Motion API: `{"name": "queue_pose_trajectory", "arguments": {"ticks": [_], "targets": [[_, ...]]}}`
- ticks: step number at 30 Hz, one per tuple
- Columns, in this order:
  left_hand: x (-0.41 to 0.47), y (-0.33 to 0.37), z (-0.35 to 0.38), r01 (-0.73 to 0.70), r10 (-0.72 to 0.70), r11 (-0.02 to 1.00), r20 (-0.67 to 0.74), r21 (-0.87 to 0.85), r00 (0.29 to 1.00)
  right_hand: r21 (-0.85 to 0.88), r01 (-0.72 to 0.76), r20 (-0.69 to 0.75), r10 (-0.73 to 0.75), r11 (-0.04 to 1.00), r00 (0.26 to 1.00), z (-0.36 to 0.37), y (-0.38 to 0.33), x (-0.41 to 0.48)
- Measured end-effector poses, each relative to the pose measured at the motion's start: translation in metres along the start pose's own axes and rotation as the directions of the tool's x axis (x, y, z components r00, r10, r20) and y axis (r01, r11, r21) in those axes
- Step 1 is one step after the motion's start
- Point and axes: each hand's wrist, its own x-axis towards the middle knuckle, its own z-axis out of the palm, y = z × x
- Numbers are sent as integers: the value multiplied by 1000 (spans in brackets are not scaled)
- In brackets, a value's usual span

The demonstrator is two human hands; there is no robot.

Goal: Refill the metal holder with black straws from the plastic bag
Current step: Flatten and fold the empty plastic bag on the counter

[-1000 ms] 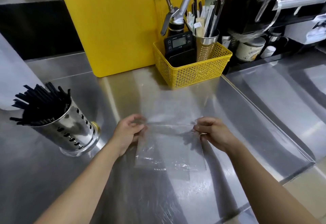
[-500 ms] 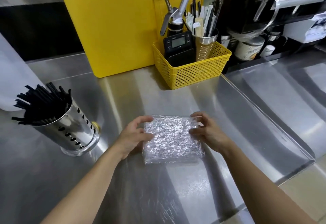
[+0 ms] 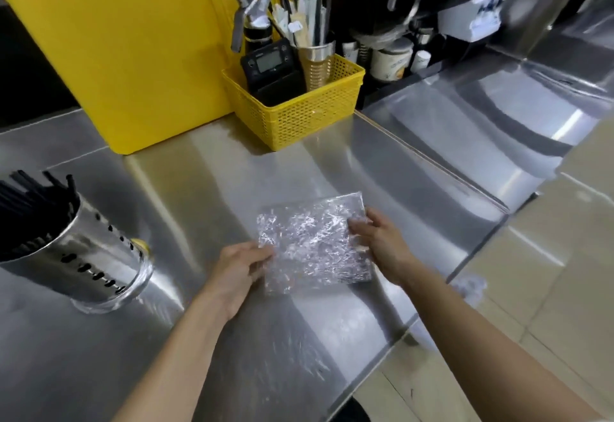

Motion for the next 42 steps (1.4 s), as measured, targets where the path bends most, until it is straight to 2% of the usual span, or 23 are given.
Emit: {"name": "queue_pose_trajectory", "arguments": {"ticks": [5, 8, 10, 15, 20, 26, 28, 32, 34, 36, 38, 41, 42], "targets": [[-21, -21, 21, -24, 31, 982, -35, 187, 999, -147, 105, -152, -127, 984, 980, -6, 19, -36], [-37, -28, 39, -38, 57, 968, -67, 248, 996, -192, 146, -153, -177, 970, 972, -15, 18, -51], [-43, -31, 53, -50, 65, 973, -56, 227, 996, -196, 149, -137, -178, 969, 974, -31, 17, -59], [-57, -35, 107, -109, 112, 961, 2, 255, 994, -157, 166, -170, -192, 974, 967, -94, 16, -66], [-60, -64, 210, -165, 172, 935, 7, 314, 985, -129, 134, -227, -161, 983, 961, -191, 28, -64], [-60, -133, 343, -256, 284, 814, 27, 521, 958, -204, 28, -352, -100, 979, 931, -329, 59, -75], [-54, -157, 371, -252, 263, 807, 57, 534, 963, -178, 5, -331, -65, 984, 942, -363, 69, -81], [-20, -213, 396, -169, 144, 691, 95, 703, 985, -146, -77, -235, 41, 986, 971, -404, 104, -78], [3, -243, 408, -137, 100, 699, 94, 702, 991, -217, -101, -278, 38, 971, 960, -419, 131, -63], [32, -282, 420, -167, 115, 674, 121, 720, 986, -315, -144, -343, 29, 938, 939, -432, 167, -40], [64, -325, 431, -194, 134, 595, 142, 780, 981, -351, -205, -378, 62, 914, 924, -442, 212, -10], [112, -392, 446, -147, 38, 493, 147, 858, 988, -457, -284, -399, 91, 843, 912, -448, 284, 41], [127, -414, 449, -144, 22, 421, 149, 896, 989, -492, -288, -399, 82, 821, 913, -448, 308, 59]]}}
